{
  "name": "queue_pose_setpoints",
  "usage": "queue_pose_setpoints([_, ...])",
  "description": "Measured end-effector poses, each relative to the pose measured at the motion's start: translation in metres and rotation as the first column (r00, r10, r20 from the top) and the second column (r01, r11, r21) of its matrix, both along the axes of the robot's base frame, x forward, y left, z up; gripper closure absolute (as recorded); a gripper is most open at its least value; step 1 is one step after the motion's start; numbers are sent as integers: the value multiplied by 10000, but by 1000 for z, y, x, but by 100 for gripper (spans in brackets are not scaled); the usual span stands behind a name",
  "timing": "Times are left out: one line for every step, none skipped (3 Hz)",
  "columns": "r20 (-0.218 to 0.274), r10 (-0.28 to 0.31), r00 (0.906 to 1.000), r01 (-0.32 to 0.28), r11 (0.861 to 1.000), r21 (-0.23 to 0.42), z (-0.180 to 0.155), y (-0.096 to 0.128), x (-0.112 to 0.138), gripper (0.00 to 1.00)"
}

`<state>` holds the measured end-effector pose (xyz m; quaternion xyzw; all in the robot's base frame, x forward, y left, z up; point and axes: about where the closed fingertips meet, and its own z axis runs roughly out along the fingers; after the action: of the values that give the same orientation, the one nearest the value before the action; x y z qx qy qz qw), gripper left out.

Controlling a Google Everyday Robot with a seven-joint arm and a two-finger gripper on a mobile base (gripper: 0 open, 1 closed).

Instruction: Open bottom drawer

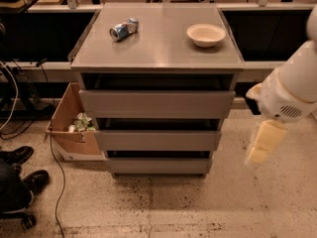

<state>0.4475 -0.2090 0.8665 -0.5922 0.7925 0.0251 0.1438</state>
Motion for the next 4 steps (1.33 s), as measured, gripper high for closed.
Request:
queue_pose_setpoints([-672, 38, 9977, -3, 9987, 516, -86, 13, 12, 0])
queue_pose_setpoints([-1327, 248, 9908, -86, 9925, 1215, -165, 36, 22, 0])
queue_pose_setpoints([-2125, 504, 9759, -58, 9787, 2053, -238, 68, 27, 0])
queue_pose_setpoints([-2125, 504, 9759, -58, 9787, 2053, -238, 68, 27, 0])
